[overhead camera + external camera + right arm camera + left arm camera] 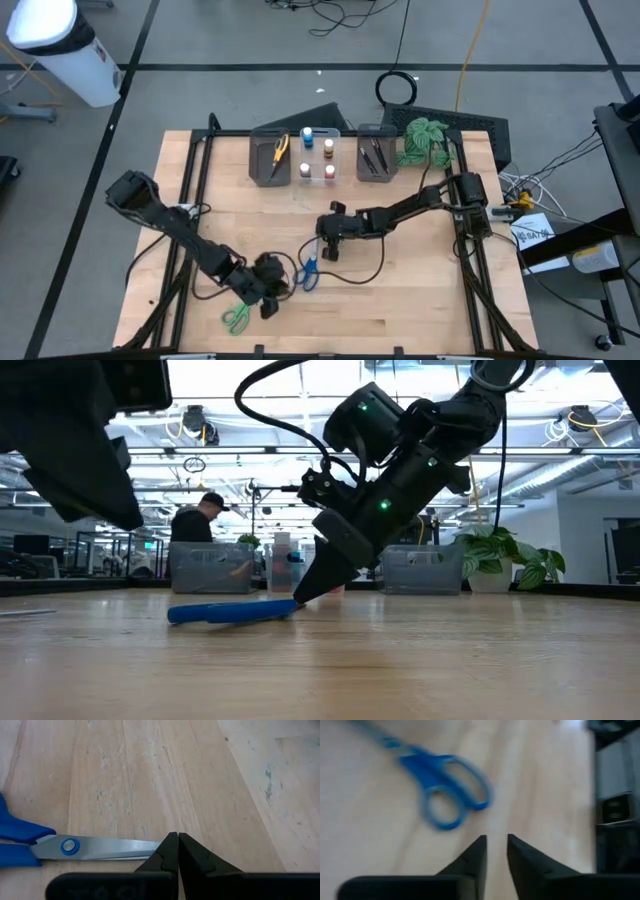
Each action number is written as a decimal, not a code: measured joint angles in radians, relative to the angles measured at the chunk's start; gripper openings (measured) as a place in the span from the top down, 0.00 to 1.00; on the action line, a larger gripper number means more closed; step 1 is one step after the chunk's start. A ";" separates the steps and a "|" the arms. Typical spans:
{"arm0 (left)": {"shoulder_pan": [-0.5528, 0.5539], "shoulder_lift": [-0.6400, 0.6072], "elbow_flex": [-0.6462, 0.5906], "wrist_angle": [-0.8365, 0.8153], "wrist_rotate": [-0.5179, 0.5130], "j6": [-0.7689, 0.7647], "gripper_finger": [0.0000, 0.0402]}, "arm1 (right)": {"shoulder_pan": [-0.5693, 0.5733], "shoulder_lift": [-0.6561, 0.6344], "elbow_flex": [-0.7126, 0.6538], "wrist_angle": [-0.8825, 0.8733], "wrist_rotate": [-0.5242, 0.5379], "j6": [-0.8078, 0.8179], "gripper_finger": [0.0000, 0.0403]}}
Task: Pick & Place Paint Supplies
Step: Put the blue scissors into the left black bin, then put the green scissors into the left black bin
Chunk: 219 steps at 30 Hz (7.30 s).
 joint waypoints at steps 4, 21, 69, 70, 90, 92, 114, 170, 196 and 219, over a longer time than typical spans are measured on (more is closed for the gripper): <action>-0.015 0.091 0.000 0.228 0.037 0.124 0.64 | -0.007 0.000 0.000 0.005 -0.004 0.015 1.00; -0.004 0.393 0.404 -0.196 -0.182 0.581 0.42 | -0.008 0.004 -0.003 0.045 0.004 0.040 1.00; 0.035 0.545 0.607 -0.681 -0.295 0.423 0.42 | -0.010 0.005 -0.003 0.047 0.002 0.036 1.00; 0.037 0.545 0.607 -0.680 -0.284 0.423 0.42 | -0.010 0.005 -0.003 0.047 0.002 0.036 1.00; 0.125 0.528 0.474 -0.445 -0.048 0.399 0.75 | -0.009 0.003 -0.003 0.045 0.000 0.044 1.00; 0.129 0.527 0.472 -0.447 -0.044 0.396 0.76 | -0.009 0.003 -0.003 0.045 0.000 0.044 1.00; 0.119 0.520 0.468 -0.443 -0.065 0.423 0.94 | -0.008 0.003 -0.004 0.046 -0.007 0.039 1.00; 1.218 -0.375 -0.091 -0.367 0.445 0.764 0.94 | 0.148 -0.638 -0.291 -0.058 0.229 -0.013 1.00; 1.286 -0.215 -0.090 -0.287 0.535 0.737 0.75 | 0.150 -0.638 -0.290 -0.066 0.229 -0.020 1.00; 1.226 -0.463 0.017 -0.542 0.667 0.632 0.61 | 0.150 -0.638 -0.290 -0.066 0.225 -0.020 1.00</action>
